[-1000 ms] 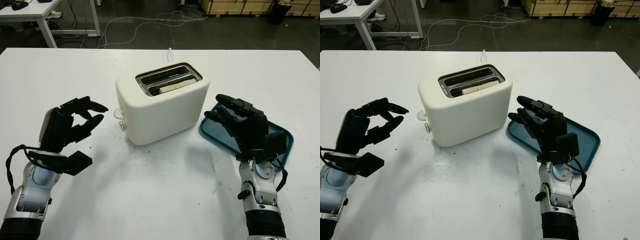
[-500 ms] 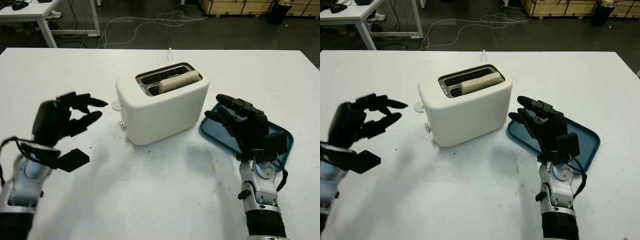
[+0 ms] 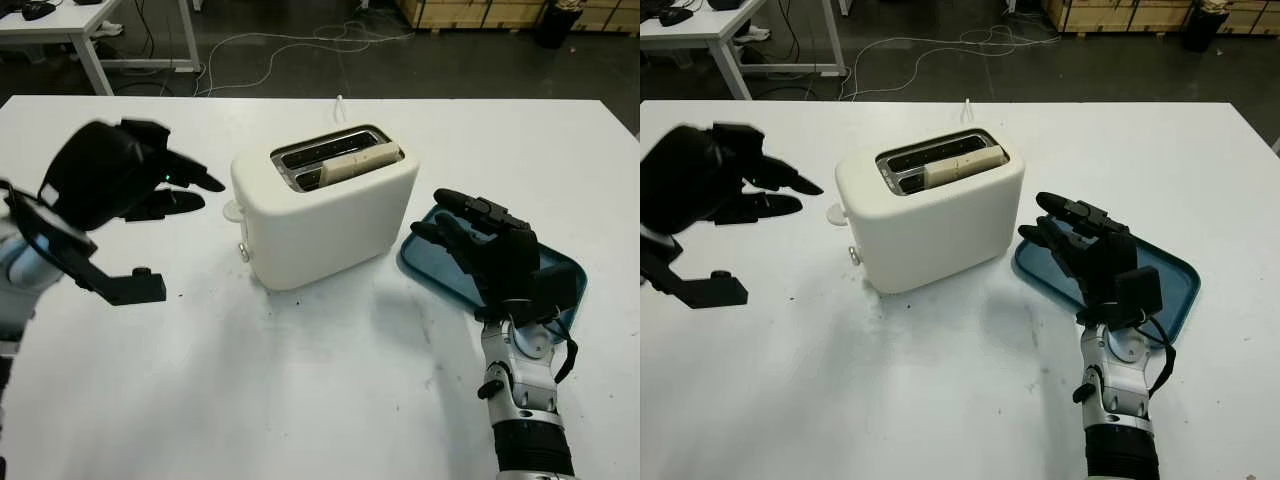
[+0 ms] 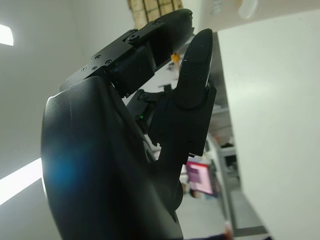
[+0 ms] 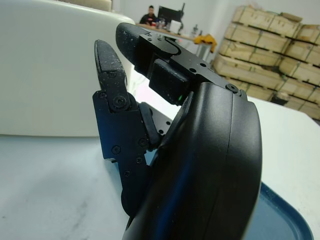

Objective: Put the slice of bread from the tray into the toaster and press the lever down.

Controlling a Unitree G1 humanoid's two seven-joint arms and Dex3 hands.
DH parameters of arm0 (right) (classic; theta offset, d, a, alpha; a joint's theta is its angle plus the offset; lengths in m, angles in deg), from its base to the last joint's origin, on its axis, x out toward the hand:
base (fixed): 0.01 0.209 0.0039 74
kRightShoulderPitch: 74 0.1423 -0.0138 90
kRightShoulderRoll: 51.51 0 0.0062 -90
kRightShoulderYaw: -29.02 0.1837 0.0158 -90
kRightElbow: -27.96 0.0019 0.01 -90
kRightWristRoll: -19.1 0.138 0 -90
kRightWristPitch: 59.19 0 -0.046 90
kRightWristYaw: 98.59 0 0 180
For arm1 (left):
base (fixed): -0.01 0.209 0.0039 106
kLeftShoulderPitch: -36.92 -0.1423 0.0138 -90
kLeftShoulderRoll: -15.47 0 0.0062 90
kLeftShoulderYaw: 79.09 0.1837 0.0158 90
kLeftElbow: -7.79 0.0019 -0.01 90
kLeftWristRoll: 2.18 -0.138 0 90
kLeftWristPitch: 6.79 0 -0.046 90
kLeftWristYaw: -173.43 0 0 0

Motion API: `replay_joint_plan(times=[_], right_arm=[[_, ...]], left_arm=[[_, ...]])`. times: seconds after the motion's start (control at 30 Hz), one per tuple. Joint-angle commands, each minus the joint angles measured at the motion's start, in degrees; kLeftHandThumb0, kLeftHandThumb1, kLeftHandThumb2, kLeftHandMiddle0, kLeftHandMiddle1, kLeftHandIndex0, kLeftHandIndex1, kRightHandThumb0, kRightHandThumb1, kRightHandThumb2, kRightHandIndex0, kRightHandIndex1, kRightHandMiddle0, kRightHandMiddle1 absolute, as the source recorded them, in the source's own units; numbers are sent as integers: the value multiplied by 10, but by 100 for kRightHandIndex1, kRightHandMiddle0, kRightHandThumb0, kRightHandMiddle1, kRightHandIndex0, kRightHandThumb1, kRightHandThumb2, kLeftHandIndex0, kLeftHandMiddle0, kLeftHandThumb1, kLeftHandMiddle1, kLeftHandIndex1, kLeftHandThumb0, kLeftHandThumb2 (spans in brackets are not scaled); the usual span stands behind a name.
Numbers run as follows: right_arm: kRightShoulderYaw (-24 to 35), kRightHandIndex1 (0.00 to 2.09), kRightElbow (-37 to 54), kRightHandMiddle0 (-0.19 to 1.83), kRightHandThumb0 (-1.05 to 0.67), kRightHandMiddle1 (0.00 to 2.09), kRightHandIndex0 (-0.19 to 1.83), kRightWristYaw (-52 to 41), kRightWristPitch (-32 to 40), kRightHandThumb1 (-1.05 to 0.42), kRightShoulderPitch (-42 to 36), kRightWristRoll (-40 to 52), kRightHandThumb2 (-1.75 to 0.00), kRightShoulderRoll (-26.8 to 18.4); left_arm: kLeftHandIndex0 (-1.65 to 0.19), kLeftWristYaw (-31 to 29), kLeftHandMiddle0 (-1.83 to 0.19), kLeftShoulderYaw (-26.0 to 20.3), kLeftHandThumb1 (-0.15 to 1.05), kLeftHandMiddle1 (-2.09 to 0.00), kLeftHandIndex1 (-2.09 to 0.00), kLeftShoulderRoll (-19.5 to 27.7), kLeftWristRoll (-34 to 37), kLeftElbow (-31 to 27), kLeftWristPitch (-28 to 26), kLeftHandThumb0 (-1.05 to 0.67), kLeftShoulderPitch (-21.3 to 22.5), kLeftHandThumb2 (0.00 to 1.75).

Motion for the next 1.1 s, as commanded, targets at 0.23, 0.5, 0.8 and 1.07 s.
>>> replay_joint_plan(times=[0.23,0.5,0.8,1.07], right_arm=[[-1,1,9,113,-38,0,131,3,5,-89,-6,3,0,1],[1,1,14,113,-38,0,131,4,7,-89,-10,7,0,1],[1,1,10,113,-39,0,132,-2,-2,-89,-11,6,0,-1],[2,1,11,113,-39,0,132,-2,2,-89,-12,10,0,1]], left_arm=[[-125,-1,-86,57,84,-155,-7,0,-50,62,45,-42,74,0],[-130,18,-93,96,83,-145,-5,-14,-94,105,63,-42,93,0],[-130,15,-93,116,83,-139,-3,-18,-96,127,61,-41,99,0],[-130,31,-90,121,84,-145,-2,-16,-103,136,61,-41,103,0]])
